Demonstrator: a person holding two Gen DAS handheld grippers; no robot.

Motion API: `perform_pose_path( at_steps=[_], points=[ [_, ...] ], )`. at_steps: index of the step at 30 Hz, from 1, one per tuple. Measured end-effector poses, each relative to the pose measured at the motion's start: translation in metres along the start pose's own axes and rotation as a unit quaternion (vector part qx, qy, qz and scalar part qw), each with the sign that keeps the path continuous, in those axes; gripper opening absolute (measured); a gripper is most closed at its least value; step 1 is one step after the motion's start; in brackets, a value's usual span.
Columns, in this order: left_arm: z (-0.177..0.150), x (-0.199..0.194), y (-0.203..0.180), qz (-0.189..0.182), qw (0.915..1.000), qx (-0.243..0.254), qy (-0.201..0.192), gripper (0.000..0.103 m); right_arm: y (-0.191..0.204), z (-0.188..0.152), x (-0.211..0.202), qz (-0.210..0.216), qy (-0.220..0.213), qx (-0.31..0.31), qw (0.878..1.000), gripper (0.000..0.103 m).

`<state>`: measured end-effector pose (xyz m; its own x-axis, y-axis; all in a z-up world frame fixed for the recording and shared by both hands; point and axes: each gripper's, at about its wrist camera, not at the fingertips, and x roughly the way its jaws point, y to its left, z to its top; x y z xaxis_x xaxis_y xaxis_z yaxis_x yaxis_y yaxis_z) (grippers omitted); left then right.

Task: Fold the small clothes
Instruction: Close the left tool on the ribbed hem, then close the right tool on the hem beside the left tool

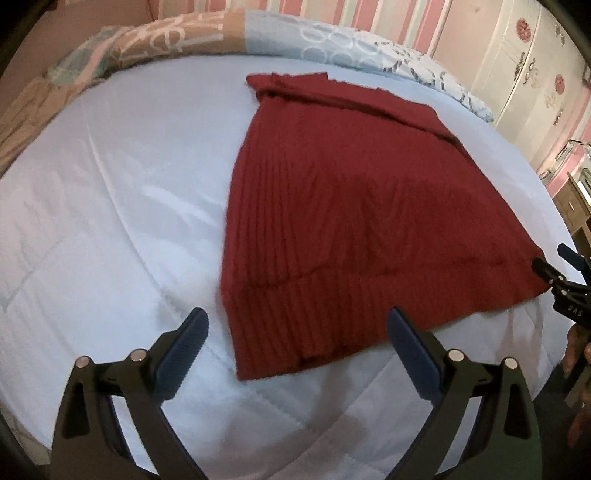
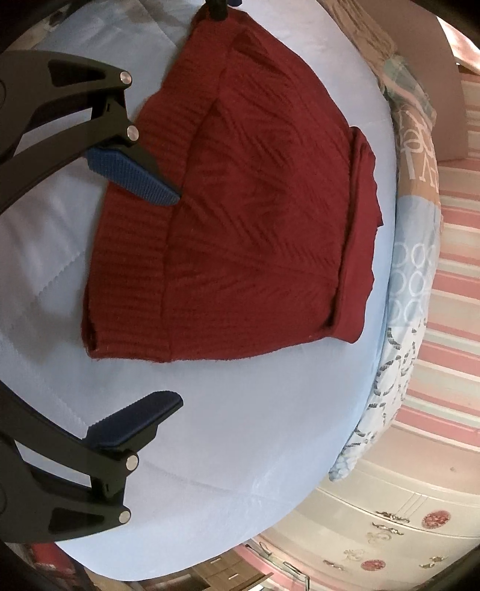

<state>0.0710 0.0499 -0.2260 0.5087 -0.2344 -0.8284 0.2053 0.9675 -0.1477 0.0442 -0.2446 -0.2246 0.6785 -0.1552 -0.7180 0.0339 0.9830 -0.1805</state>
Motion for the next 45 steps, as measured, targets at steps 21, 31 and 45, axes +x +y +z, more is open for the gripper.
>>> perform_pose_path(
  at_steps=[21,31,45],
  points=[
    [0.007,0.004,-0.009,0.018,0.9991,0.034,0.016,0.02,-0.034,-0.021,0.011,0.036,0.062,0.078,0.994,0.1],
    [0.007,0.008,-0.017,0.037,0.9977,0.054,0.02,0.02,-0.036,-0.031,0.03,0.068,0.106,0.115,0.985,0.088],
    [0.012,0.006,-0.017,0.034,0.9979,0.055,0.006,0.017,-0.024,-0.016,0.019,0.081,0.086,0.065,0.991,0.013]
  ],
)
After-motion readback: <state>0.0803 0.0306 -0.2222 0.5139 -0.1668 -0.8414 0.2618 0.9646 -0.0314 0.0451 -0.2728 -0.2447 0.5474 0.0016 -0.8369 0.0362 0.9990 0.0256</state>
